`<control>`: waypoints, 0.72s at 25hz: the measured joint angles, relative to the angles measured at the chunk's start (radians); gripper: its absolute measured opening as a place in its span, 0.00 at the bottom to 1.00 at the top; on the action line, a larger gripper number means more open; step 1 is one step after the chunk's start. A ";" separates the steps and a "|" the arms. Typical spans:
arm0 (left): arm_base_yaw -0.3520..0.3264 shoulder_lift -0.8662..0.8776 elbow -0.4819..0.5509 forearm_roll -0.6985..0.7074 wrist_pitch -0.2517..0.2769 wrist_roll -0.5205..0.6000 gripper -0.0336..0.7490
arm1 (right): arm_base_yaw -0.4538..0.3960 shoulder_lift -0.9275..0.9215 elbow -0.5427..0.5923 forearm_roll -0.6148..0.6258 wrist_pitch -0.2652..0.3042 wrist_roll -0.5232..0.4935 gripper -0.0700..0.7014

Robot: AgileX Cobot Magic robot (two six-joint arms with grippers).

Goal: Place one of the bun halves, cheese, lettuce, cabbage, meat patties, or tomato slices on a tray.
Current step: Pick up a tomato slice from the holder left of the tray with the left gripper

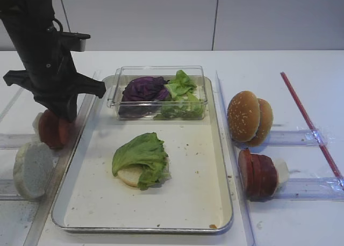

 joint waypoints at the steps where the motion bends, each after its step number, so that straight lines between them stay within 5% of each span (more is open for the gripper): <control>1: 0.000 0.000 0.000 0.001 0.000 0.000 0.10 | 0.000 0.000 0.000 0.000 0.000 0.000 0.70; 18: 0.000 -0.120 -0.015 0.002 0.017 0.000 0.10 | 0.000 0.000 0.000 0.000 0.000 0.000 0.70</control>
